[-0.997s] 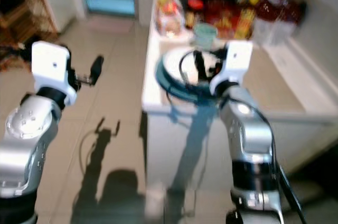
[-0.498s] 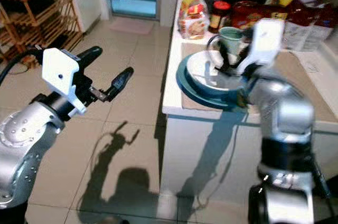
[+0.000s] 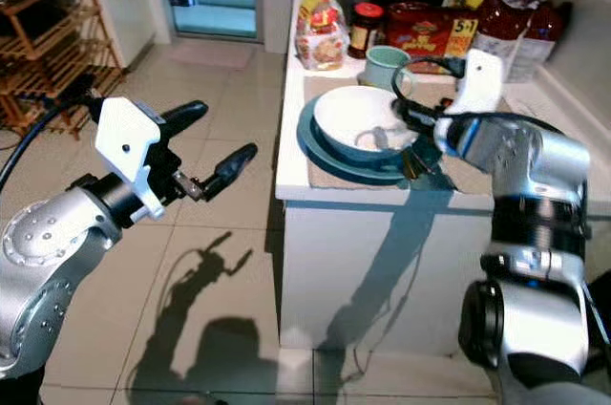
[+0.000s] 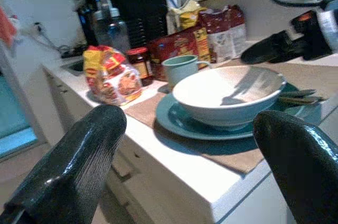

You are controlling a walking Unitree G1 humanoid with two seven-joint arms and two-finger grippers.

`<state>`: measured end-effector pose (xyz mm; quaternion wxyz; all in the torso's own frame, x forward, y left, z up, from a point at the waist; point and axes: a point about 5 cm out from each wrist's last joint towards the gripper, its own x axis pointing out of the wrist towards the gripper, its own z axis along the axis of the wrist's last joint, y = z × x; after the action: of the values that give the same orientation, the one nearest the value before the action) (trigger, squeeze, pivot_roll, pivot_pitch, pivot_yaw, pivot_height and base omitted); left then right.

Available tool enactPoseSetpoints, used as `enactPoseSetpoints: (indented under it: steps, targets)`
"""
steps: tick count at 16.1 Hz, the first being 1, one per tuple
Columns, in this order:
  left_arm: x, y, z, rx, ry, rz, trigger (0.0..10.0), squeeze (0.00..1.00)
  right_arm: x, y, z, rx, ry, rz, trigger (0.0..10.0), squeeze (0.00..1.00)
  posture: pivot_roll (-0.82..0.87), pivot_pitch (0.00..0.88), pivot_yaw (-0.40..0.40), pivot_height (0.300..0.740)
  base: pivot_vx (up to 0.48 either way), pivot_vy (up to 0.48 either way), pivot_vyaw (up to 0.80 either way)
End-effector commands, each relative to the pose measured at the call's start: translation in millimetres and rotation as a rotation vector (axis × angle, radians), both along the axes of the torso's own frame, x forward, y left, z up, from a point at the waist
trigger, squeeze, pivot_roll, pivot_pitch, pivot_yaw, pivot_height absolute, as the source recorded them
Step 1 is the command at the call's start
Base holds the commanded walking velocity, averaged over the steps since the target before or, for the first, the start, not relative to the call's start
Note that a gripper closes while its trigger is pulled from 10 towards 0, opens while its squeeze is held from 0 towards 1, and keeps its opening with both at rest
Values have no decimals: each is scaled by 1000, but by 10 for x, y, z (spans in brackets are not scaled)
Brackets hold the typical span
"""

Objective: Setting the table

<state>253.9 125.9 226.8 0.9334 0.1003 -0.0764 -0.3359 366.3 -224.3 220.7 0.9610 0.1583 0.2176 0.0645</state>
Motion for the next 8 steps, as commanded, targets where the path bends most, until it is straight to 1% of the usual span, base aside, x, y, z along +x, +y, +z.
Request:
enactPoseSetpoints:
  steps: [1,3,4,5,6,7,8]
  targets:
    - [-22,-53,40,13,-13,-33,10000,0,52,56,15,26,11,37,10000,0,16,0,-41,740,0,0,0]
    - [-24,-58,30,23,-12,-37,10000,0,70,80,-33,4,54,57,10000,0,17,0,-43,740,0,0,0]
    - [-40,-64,30,23,-8,-48,10000,0,67,69,-59,1,108,52,10000,0,19,0,-47,740,0,0,0]
    - [-50,-72,27,22,-3,-57,10000,0,65,57,-70,2,123,46,10000,0,19,0,-50,740,0,0,0]
    - [-71,-90,22,21,5,-79,10000,0,66,20,-80,8,137,25,2353,0,18,0,-51,740,0,0,0]
    - [-87,-104,19,18,12,-96,10000,0,71,-17,-76,12,142,15,0,0,18,0,-51,740,0,0,0]
    - [-95,-112,15,22,14,-105,10000,0,71,-42,-59,20,141,14,0,0,18,0,-51,740,0,0,0]
